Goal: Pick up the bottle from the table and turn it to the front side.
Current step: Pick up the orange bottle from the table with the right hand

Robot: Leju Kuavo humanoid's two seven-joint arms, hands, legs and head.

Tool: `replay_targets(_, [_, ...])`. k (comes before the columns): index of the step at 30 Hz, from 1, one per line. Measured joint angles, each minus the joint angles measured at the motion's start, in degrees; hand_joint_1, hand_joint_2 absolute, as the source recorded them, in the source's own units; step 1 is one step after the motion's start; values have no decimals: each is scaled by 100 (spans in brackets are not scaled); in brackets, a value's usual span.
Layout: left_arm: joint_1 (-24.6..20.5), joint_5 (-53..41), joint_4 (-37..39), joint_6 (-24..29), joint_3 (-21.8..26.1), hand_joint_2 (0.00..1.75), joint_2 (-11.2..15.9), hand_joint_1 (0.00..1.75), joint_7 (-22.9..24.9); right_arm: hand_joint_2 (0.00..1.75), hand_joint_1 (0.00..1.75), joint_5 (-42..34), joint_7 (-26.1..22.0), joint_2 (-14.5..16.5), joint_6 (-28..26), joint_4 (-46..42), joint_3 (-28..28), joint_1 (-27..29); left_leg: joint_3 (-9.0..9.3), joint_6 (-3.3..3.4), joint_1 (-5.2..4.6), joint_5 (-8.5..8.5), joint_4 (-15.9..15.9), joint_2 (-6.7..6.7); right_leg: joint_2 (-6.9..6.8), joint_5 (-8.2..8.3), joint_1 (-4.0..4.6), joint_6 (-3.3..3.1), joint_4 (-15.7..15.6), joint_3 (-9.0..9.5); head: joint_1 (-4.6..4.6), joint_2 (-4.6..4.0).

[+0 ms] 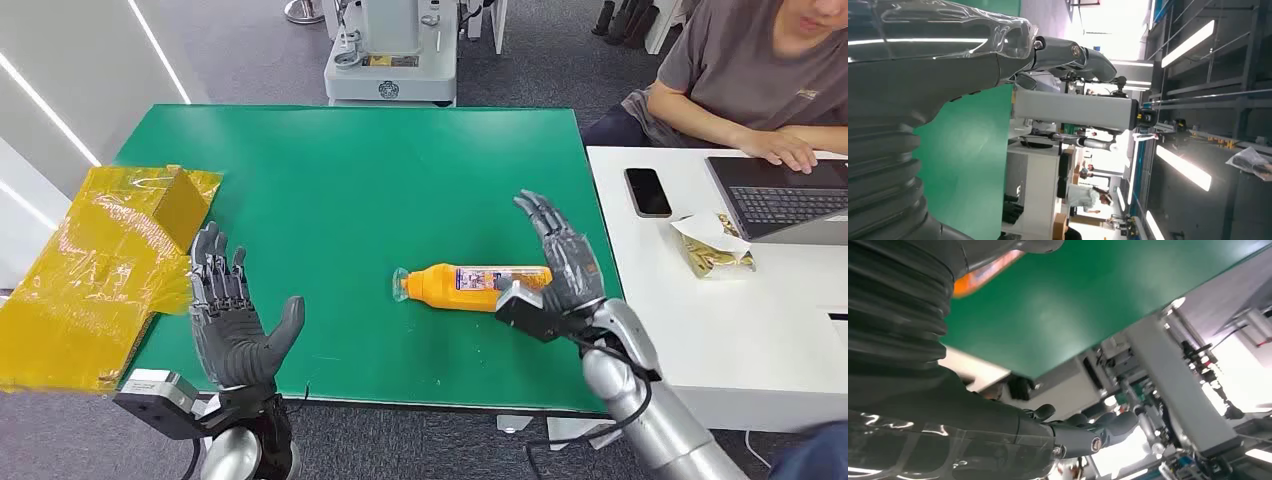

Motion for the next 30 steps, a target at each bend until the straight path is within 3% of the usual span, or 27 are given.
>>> replay_targets(3, [-1,4,13,-38,1,175,3,0,-2,175,0,79,45,-79,261,277,54,-305,-4,0,0,0,-1,2,3,1,0,-1,3,-2,1,0])
replay_targets(8, [-67,5,25,-287,37,175,29,0,-3,175,0,62,-369,-210,2063,1448,542,-1554,-6,0,0,2,-1,12,14,3,0,-3,5,-10,0,0])
replay_targets(11, [-77,-32,26,-347,97,175,33,0,-3,175,0,-9,-570,-144,2505,2235,858,-2303,-10,-3,2,9,-2,-1,-1,3,1,-3,7,-9,-1,0])
replay_targets(15, [-77,-57,26,-392,170,175,34,0,-4,175,0,-100,-682,51,2902,3040,1199,-2980,-10,-3,1,10,-2,0,0,3,2,-3,8,-9,0,0])
replay_targets(20, [-78,-125,31,-421,218,175,34,0,-3,175,0,-229,-734,317,3457,3642,1513,-3354,-10,-3,1,9,-2,0,1,2,2,-3,7,-11,0,0])
replay_targets(30, [-91,-226,73,-395,221,175,36,0,-3,175,0,-128,-701,598,3466,4007,1847,-3464,-9,-3,2,10,-2,0,1,2,2,-3,7,-10,-2,0])
